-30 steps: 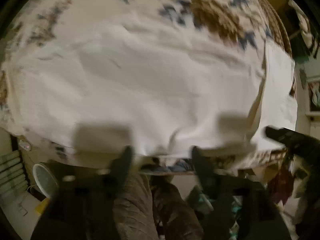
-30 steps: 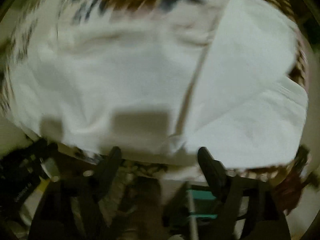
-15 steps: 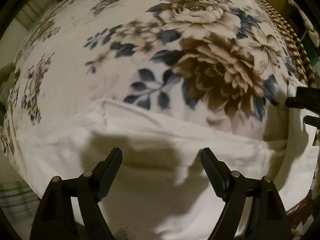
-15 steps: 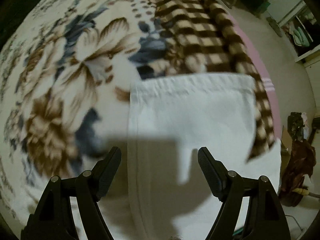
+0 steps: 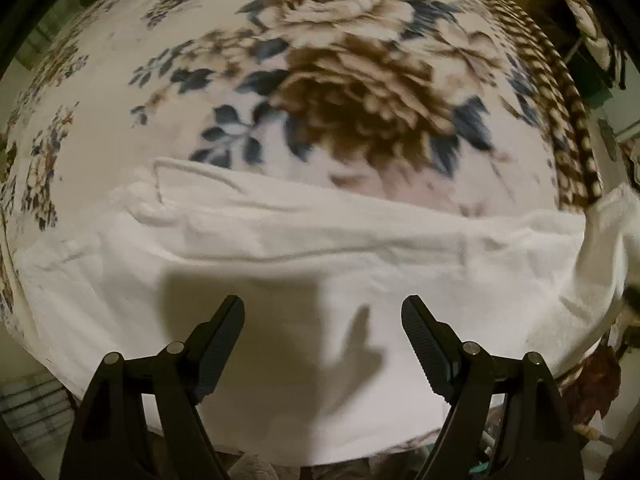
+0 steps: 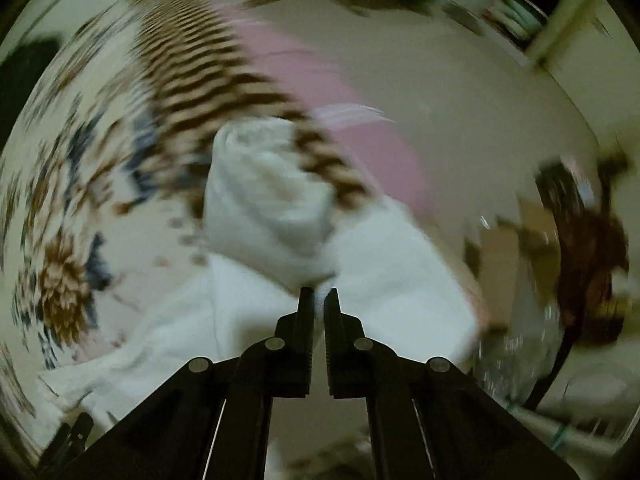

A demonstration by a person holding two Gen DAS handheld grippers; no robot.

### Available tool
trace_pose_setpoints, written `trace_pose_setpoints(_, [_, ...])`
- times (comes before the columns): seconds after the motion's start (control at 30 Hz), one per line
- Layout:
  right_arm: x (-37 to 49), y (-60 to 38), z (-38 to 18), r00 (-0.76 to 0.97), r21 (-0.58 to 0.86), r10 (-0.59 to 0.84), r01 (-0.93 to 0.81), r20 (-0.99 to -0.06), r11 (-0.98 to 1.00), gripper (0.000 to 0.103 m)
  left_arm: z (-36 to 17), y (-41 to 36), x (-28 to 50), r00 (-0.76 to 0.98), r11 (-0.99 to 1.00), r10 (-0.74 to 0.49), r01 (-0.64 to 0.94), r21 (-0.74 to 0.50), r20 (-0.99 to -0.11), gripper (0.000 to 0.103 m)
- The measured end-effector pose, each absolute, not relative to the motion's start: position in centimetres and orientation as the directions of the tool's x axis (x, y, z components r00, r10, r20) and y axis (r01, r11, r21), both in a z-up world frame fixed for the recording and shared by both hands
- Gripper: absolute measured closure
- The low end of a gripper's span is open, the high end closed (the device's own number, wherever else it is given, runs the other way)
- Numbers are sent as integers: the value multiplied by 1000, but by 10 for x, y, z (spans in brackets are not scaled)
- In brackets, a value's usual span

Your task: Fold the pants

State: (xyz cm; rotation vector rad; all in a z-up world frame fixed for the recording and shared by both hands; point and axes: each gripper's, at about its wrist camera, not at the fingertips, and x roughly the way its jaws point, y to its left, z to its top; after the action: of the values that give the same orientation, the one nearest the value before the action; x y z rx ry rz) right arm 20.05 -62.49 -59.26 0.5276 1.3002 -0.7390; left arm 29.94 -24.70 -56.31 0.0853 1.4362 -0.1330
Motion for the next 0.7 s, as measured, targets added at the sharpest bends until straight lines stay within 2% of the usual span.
trace_pose_setpoints(0.1, [149, -655, -618, 57, -12, -107, 831, -993, 556, 98, -573, -257, 291, 98, 986, -46, 165, -30, -994, 23])
trace_pose_setpoints(0.23, [103, -675, -659, 88, 109, 68, 889, -994, 444, 95, -583, -270, 283, 67, 981, -51, 192, -37, -996, 23])
trace_pose_setpoints(0.33, [92, -683, -663, 214, 240, 115, 914, -970, 326, 85, -584, -272, 279, 69, 977, -54, 210, -38, -996, 23])
trace_pose_setpoints(0.4, [78, -680, -659, 275, 302, 129, 908, -953, 291, 72, -584, -271, 281, 74, 975, -52, 220, -35, -996, 23])
trace_pose_setpoints(0.47, [82, -679, -668, 291, 320, 142, 904, -946, 283, 72, -585, -278, 277, 75, 974, -50, 226, -32, -996, 23])
trace_pose_setpoints(0.57, [87, -679, -660, 239, 248, 69, 910, -969, 332, 101, -584, -278, 272, 79, 970, -47, 241, -27, -996, 23])
trace_pose_setpoints(0.7, [92, -671, -631, 240, 212, -18, 888, -971, 407, 101, -582, -281, 264, 93, 968, -47, 249, -23, -995, 23])
